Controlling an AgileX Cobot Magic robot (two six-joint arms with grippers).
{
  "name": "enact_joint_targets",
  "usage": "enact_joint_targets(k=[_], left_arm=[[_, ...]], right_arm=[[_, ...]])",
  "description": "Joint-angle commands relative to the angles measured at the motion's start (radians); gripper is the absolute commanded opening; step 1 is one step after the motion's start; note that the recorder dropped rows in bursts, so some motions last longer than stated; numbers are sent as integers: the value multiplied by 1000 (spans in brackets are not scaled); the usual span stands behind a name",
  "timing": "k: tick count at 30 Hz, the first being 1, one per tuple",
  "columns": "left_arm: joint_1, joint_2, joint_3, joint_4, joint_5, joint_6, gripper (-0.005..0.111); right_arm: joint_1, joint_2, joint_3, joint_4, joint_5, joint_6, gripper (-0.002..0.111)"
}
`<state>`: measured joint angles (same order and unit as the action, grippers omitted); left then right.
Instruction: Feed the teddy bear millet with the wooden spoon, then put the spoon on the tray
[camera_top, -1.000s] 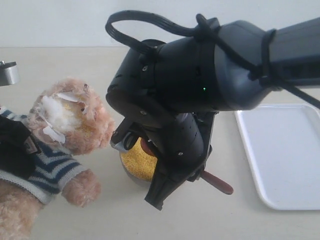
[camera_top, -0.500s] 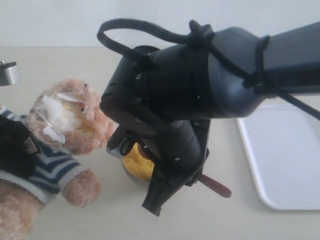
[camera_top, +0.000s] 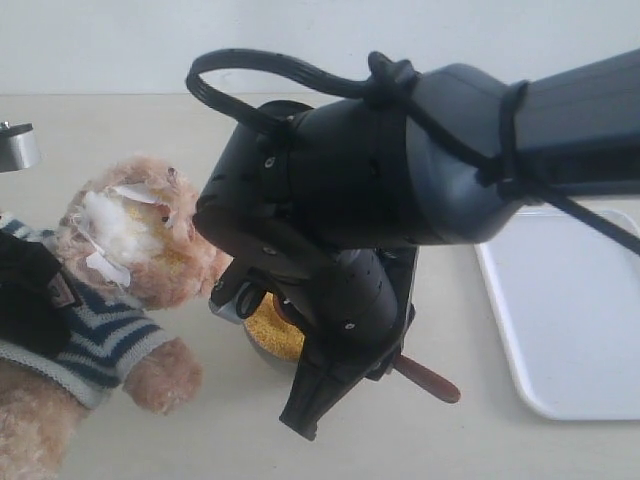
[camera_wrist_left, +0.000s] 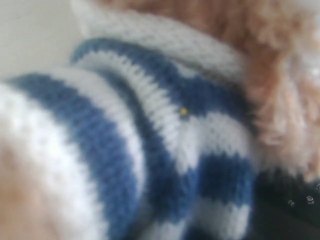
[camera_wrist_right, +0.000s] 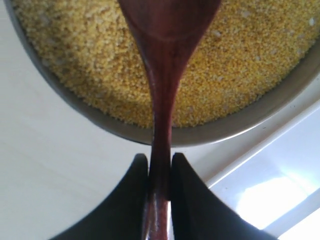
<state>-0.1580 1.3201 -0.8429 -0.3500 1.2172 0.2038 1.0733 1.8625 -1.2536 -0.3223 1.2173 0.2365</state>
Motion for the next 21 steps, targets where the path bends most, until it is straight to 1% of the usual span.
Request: enact_joint_targets(k=[1,9,13,21], left_arm=[[-4,-12,-8,-12,4,-3,4],[-4,-16,-8,-12,4,-3,4],[-4,-15,-8,-19,4,-3,4],[-4,-15,-8,-19,4,-3,4]], right_arm=[[24,0,-5,-2,4,1,0],[31,0,-5,-2,4,11,0],[31,0,-5,-64,4,45,0],[31,0,-5,-66,4,45,0]])
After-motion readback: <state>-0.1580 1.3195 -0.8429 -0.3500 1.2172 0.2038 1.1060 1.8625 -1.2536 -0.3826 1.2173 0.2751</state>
